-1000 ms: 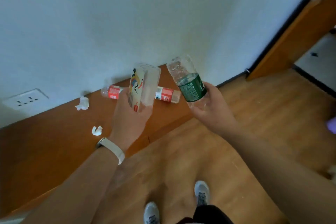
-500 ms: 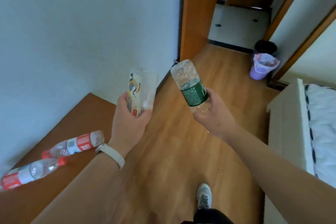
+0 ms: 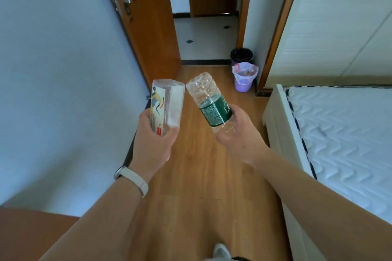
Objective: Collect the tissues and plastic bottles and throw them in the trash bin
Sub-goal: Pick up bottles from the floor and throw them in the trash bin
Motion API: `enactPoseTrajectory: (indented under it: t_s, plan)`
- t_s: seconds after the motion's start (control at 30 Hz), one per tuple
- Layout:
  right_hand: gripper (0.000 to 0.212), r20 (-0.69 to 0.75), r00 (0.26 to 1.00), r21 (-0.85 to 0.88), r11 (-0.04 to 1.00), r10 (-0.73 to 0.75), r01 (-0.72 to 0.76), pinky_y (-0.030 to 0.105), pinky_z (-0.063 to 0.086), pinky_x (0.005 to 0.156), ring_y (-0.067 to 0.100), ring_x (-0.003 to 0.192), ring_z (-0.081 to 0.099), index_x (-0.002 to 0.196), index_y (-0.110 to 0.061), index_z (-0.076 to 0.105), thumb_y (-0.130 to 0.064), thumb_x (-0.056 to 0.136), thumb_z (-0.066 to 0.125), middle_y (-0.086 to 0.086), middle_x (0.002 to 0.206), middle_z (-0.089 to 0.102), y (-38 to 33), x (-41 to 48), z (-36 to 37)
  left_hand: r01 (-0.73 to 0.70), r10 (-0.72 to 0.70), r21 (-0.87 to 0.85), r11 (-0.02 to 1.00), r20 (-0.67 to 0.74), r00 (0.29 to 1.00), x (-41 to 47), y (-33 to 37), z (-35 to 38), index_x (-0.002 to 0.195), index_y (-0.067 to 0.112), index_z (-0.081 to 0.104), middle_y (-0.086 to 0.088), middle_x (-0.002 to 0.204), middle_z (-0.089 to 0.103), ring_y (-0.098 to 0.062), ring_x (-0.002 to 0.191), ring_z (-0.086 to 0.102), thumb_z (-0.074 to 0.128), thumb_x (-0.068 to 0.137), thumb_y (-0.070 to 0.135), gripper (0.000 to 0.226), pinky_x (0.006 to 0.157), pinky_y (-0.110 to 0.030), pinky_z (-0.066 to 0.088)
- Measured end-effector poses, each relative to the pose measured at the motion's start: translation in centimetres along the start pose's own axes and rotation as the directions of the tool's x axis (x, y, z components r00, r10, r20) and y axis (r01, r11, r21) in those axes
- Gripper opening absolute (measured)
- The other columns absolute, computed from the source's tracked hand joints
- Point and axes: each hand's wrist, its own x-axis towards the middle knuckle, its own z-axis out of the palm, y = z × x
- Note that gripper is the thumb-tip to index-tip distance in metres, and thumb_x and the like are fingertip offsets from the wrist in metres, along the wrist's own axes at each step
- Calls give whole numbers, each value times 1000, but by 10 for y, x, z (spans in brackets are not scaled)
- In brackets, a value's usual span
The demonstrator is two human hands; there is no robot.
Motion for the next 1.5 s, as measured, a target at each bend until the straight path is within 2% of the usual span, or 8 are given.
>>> enactPoseTrajectory:
  t_s: [0.1,0.43,0.53,0.87,0.97,1.13,1.3,1.5]
  plan:
    - [73,-32,999,24,999,25,-24,26,52,88,-2,107,56,140,-35,38,-43,75,72,-15,129,51,11,16,-15,-8,8,-17,1000,32,999,23,7,15,124,26,39,8,109,56,-13,91,62,75,82,18,56,58,-4,46]
    - [67,-134,981,8,990,140,-141,26,48,90,1,110,54,137,-37,38,-35,79,72,-15,129,49,27,94,-25,-16,27,-78,997,136,990,139,-10,63,122,26,43,8,107,60,-12,92,65,77,77,23,56,60,-7,48]
    - [73,-160,967,-18,978,201,-206,23,43,88,0,111,51,141,-36,34,-35,79,73,-15,130,48,31,138,-19,1,18,-104,995,182,983,193,-21,76,122,26,45,10,105,60,-9,90,65,77,78,23,55,59,-10,50]
    - [78,-266,901,-84,923,343,-377,36,49,94,4,111,53,142,-34,35,-46,73,70,-12,134,49,3,322,29,69,1,-171,983,377,926,420,-62,97,122,33,41,10,109,59,-14,96,66,77,78,29,57,74,-28,59]
    - [83,-315,890,-75,926,329,-369,36,51,93,9,113,54,144,-31,34,-44,72,72,-10,133,50,-6,368,36,36,40,-176,984,409,911,474,-63,104,123,34,41,11,109,60,-14,95,66,76,79,30,56,69,-24,58]
    - [80,-332,879,-89,916,343,-391,26,51,80,13,114,54,146,-28,33,-34,77,74,-7,134,50,-12,425,45,53,39,-185,981,461,886,531,-66,108,124,35,42,12,109,61,-16,98,66,77,75,38,60,74,-26,59]
    - [81,-352,864,-43,916,360,-399,35,54,89,14,117,54,145,-31,32,-36,76,75,-10,134,51,-5,480,50,35,61,-196,980,466,883,580,-63,118,123,32,44,9,108,64,-16,95,68,77,74,37,59,73,-28,59]
    - [77,-354,851,-2,910,388,-415,20,47,74,10,113,55,143,-32,35,-40,77,76,-10,131,54,17,546,51,34,48,-168,985,464,884,636,-59,145,125,31,44,11,109,63,-11,95,67,77,78,31,58,69,-21,54]
